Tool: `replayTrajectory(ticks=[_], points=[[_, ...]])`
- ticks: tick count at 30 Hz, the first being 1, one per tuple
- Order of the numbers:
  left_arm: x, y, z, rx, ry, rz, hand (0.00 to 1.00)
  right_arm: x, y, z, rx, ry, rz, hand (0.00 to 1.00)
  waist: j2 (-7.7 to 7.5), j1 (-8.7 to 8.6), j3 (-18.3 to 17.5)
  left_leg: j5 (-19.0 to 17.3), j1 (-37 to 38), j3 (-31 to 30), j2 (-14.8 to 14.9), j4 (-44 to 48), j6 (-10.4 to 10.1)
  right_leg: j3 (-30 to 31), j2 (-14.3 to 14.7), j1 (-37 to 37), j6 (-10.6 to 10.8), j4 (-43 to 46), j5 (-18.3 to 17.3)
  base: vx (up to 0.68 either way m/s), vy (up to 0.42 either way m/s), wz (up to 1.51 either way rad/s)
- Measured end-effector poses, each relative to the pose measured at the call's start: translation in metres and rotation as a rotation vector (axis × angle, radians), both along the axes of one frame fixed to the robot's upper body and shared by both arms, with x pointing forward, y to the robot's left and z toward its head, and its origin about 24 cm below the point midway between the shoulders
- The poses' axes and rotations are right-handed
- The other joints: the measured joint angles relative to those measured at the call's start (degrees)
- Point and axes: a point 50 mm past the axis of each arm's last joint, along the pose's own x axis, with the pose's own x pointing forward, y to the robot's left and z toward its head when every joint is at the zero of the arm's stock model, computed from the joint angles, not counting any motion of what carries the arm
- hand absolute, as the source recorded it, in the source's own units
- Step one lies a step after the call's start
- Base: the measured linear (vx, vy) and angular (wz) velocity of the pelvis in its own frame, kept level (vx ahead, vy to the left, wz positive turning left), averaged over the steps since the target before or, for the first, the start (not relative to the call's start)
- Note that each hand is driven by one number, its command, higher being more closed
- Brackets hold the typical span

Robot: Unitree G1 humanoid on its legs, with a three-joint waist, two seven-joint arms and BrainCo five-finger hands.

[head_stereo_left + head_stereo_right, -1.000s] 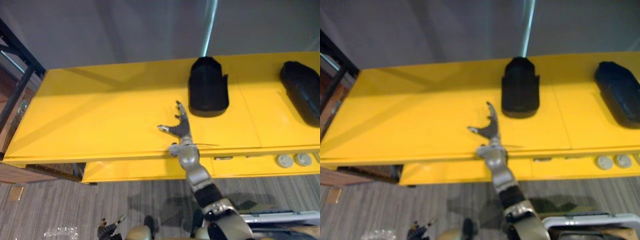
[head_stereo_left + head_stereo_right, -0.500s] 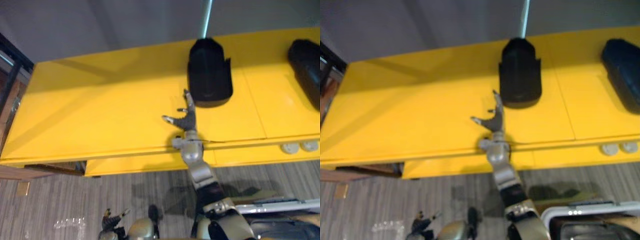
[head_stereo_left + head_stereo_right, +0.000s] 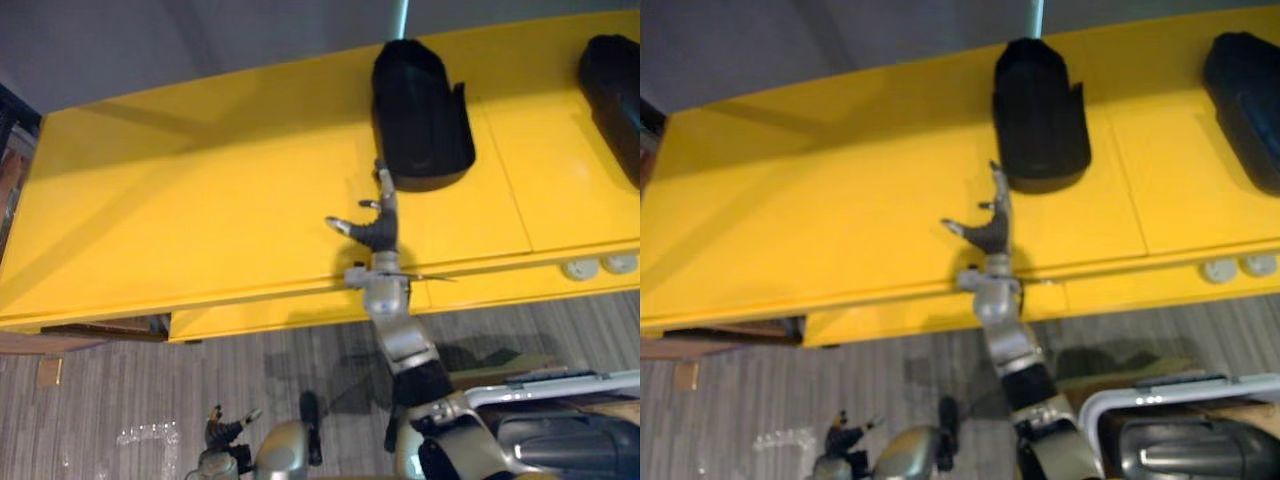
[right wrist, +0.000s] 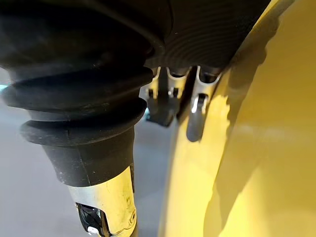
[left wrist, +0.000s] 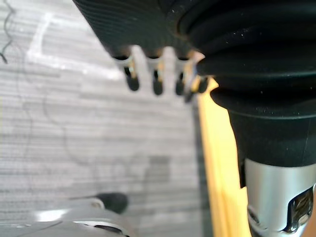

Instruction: Walk over and take plastic housings, then place them on the shelf

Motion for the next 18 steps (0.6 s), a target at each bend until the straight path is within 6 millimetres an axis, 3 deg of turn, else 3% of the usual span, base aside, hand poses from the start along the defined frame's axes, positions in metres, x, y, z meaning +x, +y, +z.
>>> replayTrajectory(ticks=[10, 16, 18], points=[[-0.002, 0.000, -0.001, 0.002, 0.008, -0.002, 0.00, -0.003, 0.000, -0.006, -0.006, 0.013, 0.022, 0.00, -0.03, 0.00, 0.01, -0.03, 0.08, -0.24, -0.11, 0.59, 0.03, -0.24, -0.35, 0.18, 0.07, 0.90, -0.47, 0.00, -0.001, 0.00], [-0.006, 0.003, -0.002, 0.000, 0.022, 0.005, 0.00, -0.008, -0.006, -0.018, 0.059, 0.070, 0.234, 0.00, -0.74, -0.59, 0.01, -0.04, 2.93, -0.45, 0.04, -0.45, 0.04, -0.98, -0.08, 3.52, 0.14, -0.48, -0.51, 0.00, -0.002, 0.03], [-0.009, 0.009, -0.003, -0.001, 0.030, 0.004, 0.00, -0.018, -0.014, -0.025, 0.116, 0.106, 0.345, 0.00, -2.20, -0.84, -0.86, -0.14, 3.28, -0.29, 0.17, -0.94, 0.09, -0.96, 0.25, 4.16, 0.33, -1.67, -0.38, 0.04, -0.002, -0.02]])
